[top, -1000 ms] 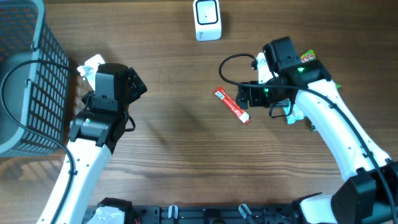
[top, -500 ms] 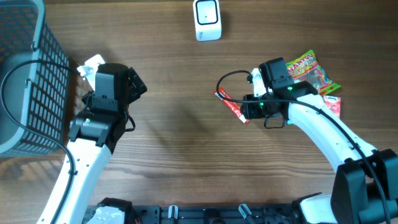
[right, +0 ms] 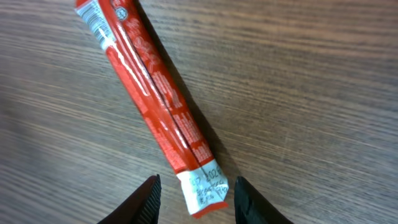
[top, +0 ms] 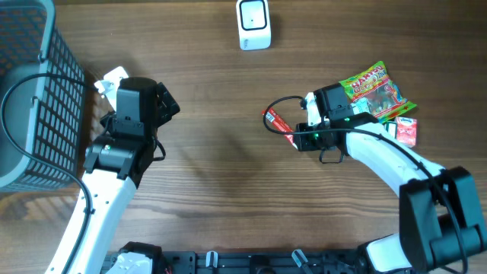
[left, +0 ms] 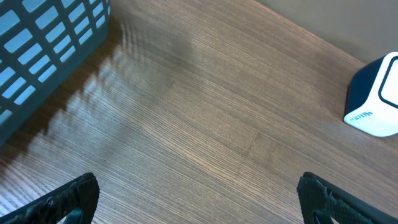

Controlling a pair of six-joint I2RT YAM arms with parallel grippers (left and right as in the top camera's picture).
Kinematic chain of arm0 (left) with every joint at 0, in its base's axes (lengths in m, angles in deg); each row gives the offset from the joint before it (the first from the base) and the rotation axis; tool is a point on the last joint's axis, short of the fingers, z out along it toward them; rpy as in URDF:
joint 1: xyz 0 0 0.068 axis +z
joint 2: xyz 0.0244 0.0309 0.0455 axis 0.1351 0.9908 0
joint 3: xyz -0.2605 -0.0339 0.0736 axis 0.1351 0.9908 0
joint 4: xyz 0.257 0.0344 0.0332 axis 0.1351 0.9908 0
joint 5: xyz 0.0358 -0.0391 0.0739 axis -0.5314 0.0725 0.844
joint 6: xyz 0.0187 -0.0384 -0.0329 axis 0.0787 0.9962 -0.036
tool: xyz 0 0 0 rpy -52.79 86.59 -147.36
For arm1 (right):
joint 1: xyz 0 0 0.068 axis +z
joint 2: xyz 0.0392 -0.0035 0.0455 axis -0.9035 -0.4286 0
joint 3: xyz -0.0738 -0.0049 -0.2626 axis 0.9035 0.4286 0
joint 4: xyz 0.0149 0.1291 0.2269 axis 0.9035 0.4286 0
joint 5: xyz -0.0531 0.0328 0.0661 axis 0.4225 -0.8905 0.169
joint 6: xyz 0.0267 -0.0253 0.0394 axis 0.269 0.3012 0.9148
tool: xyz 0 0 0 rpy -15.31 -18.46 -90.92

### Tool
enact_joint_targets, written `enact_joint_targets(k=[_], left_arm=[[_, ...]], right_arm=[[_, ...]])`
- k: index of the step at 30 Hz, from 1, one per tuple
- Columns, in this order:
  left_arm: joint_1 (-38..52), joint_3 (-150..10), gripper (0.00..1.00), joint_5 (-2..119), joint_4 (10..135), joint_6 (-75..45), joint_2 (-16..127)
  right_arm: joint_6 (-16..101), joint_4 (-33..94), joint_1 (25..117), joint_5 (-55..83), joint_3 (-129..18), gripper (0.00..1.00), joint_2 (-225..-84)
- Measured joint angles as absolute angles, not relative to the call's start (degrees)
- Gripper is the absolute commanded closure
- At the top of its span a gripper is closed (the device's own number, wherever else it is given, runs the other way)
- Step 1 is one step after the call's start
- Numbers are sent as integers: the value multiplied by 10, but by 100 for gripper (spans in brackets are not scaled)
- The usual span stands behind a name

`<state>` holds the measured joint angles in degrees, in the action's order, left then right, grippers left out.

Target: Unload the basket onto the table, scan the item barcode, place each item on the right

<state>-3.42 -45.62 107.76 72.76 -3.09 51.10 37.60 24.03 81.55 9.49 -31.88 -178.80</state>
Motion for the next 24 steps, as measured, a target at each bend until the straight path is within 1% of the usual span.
enact_joint_targets(k=[7, 10, 14, 15, 17, 22, 23, 24], left_arm=[[-34, -456, 0, 1078, 728, -31, 511], [-34, -456, 0, 1078, 728, -31, 511], [-34, -456, 0, 1078, 728, -31, 511], [-34, -456, 0, 1078, 728, -31, 511], [-34, -456, 0, 1078, 728, -31, 511], [-34, -456, 0, 1078, 728, -31, 511], [-34, -456, 0, 1078, 728, -31, 511], [-34, -456, 0, 1078, 728, -31, 511]], right_arm=[[376, 225, 815, 95, -319, 63, -1817], [376, 214, 815, 95, -319, 71, -1818], [376, 222, 815, 97, -319, 77, -1818], [376, 229, 815, 97, -319, 79, -1818], [376, 234, 815, 97, -318, 81, -1818], [376, 182, 815, 99, -295, 94, -1817], [376, 182, 815, 99, -294, 96, -1817], [377, 181, 815, 99, -294, 96, -1817]])
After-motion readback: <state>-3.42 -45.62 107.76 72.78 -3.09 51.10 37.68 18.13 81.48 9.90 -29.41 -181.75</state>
